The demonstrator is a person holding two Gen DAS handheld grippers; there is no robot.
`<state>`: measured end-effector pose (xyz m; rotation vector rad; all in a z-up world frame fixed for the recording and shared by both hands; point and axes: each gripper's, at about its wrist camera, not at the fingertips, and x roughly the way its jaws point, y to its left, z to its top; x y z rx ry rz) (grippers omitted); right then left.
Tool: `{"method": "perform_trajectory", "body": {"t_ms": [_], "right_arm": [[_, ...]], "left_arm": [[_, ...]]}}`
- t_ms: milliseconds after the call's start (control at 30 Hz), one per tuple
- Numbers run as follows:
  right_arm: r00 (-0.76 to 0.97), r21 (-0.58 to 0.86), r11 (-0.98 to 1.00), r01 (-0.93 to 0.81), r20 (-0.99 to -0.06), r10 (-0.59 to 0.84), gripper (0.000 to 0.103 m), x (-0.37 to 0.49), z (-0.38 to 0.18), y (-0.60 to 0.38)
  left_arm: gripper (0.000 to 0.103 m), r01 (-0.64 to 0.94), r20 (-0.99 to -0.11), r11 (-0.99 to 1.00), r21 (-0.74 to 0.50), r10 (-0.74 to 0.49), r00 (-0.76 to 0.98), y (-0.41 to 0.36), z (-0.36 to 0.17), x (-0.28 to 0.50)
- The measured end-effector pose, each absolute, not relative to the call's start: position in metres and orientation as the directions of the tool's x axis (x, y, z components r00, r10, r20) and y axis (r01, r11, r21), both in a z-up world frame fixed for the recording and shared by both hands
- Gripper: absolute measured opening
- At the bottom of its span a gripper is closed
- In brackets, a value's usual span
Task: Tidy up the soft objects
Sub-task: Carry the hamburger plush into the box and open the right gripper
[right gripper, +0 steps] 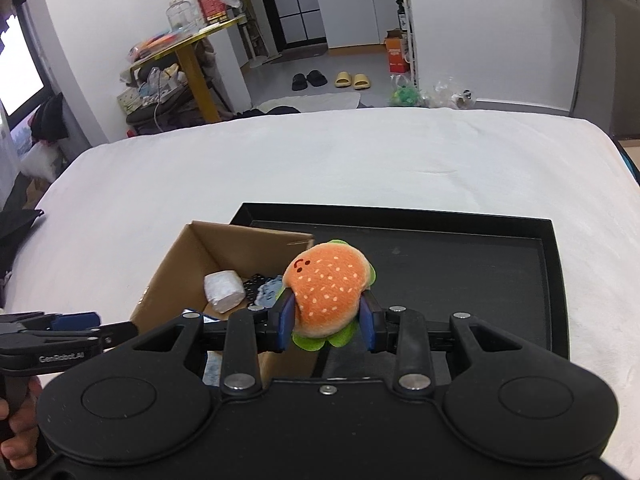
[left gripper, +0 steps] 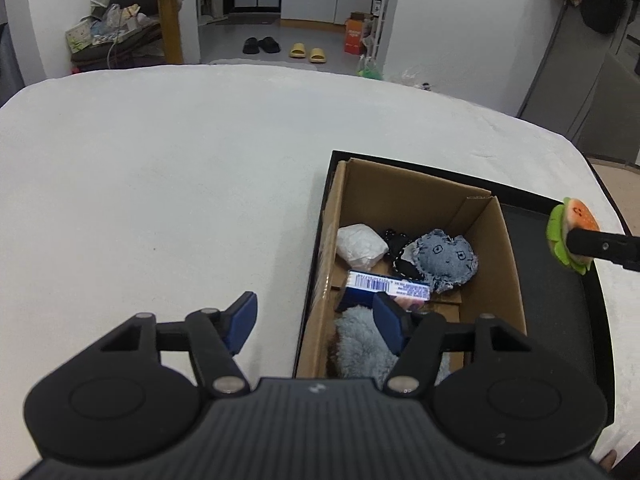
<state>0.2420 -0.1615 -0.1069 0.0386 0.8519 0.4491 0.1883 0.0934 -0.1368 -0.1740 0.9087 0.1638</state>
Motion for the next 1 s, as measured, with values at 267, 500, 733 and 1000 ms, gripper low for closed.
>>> {"method": "perform_trajectory", "body": {"t_ms": [267, 500, 733, 1000], "right_arm": [[0.563, 0.183, 0.902, -0.392, -0.728, 0.392, 0.033, 0.233, -0.103, -0.139], [0.551, 0.159, 0.897, -0.411, -0.741, 0.384, 0.033, 0.229, -0.104, -0.12], [0.551, 0.154, 0.893, -0.422, -0.739, 0.388, 0.041, 0.229, -0.101, -0.107], [0.554, 0.133, 0.904, -0.407, -0.751, 0.36, 0.05, 0.225, -0.105, -0.113]], "left_arm": [[0.032, -0.175, -0.812, 0.976, -0.131, -0.004, 0.584, 0.097, -0.151, 0.192], [0.017, -0.152, -0.819, 0.978, -0.141, -0.029, 0.573, 0.098, -0.157, 0.193], [0.011, -0.158, -0.816, 0.976, -0.147, -0.03, 0.578, 0.103, -0.158, 0.191], [0.011, -0.159, -0.815, 0.975, -0.156, -0.036, 0.579, 0.105, -0.157, 0.19]]}}
